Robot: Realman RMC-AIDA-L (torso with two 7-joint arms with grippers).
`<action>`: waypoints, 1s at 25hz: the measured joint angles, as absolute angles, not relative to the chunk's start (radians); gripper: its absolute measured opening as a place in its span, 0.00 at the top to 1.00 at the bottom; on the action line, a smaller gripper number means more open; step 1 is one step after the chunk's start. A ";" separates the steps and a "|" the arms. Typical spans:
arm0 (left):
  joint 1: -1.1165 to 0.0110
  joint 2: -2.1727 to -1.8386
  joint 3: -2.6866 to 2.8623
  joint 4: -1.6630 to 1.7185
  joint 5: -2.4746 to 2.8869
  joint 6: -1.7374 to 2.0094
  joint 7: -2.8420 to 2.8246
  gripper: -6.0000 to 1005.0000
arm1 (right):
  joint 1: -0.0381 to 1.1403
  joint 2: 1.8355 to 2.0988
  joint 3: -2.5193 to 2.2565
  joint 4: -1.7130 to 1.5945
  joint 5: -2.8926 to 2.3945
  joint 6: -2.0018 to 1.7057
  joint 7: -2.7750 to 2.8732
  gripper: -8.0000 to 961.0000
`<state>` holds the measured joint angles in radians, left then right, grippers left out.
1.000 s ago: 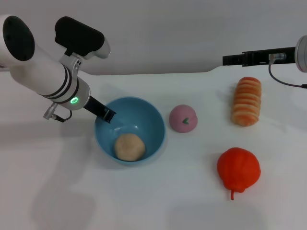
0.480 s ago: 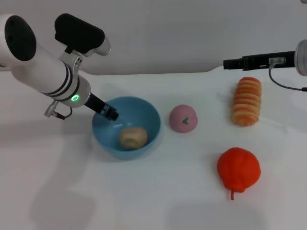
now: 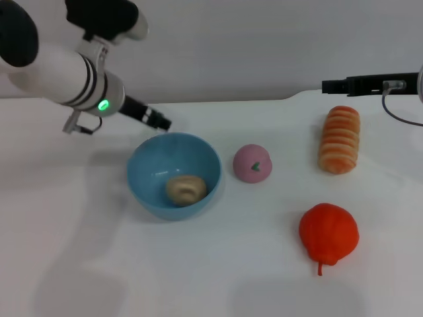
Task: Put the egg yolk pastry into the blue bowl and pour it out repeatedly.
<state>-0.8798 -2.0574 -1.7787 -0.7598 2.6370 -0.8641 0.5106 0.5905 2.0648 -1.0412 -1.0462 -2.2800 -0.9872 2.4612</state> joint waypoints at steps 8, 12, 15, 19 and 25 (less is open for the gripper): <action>-0.752 -2.067 -1.749 -0.825 2.568 -0.592 0.501 0.40 | 0.537 2.076 -1.075 -1.035 -2.248 -0.805 2.348 0.50; -0.690 -2.065 -1.648 -0.828 2.516 -0.405 0.501 0.40 | 0.496 2.075 -1.118 -0.996 -2.092 -0.640 2.202 0.50; -0.636 -2.067 -1.558 -0.845 2.468 -0.251 0.491 0.40 | 0.469 2.076 -1.177 -0.952 -1.891 -0.498 1.994 0.50; -0.621 -2.065 -1.503 -0.807 2.364 -0.120 0.476 0.40 | 0.467 2.076 -1.227 -0.870 -1.634 -0.375 1.721 0.50; -0.571 -2.067 -1.358 -0.780 2.277 0.135 0.470 0.40 | 0.473 2.074 -1.216 -0.774 -1.269 -0.352 1.401 0.50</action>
<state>-0.5708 -2.0673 -1.3575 -0.7802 2.2770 0.1347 0.4705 0.4732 2.0743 -1.2164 -0.7745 -1.2691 -0.3517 1.4006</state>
